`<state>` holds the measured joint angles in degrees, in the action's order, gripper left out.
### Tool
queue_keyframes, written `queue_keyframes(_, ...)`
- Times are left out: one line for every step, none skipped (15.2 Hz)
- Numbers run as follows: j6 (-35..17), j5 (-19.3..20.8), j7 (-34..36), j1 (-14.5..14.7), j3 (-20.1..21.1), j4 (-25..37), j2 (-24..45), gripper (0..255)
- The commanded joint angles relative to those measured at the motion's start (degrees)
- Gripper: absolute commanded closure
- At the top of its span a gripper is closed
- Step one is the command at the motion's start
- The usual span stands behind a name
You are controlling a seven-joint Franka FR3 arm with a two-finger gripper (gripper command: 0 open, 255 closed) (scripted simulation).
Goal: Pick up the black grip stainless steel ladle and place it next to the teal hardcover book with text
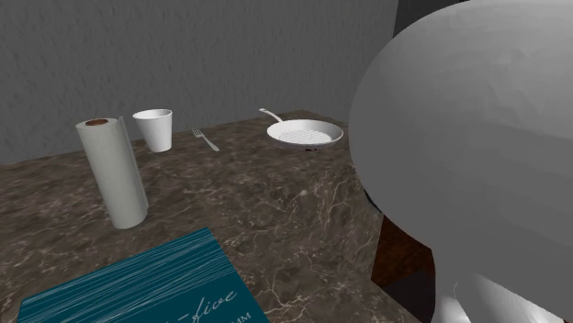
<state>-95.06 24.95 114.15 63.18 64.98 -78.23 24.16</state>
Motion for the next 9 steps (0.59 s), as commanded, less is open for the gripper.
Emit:
queue_keyframes(3.4,-0.1,-0.5,1.0,0.0,3.5,-0.1,0)
queue_keyframes(5.1,0.1,-0.6,1.9,-0.2,5.5,0.1,0)
queue_keyframes(5.1,0.1,-0.6,1.9,-0.2,5.5,0.1,0)
queue_keyframes(5.1,0.1,-0.6,1.9,-0.2,5.5,0.1,0)
queue_keyframes(5.0,0.1,-0.6,1.9,-0.2,5.5,0.1,0)
queue_keyframes(5.1,0.1,-0.6,1.9,-0.2,5.5,0.1,0)
queue_keyframes(5.1,0.1,-0.6,1.9,-0.2,5.5,0.1,0)
queue_keyframes(5.1,0.1,-0.6,1.9,-0.2,5.5,0.1,0)
queue_keyframes(5.1,0.1,-0.6,1.9,-0.2,5.5,0.1,0)
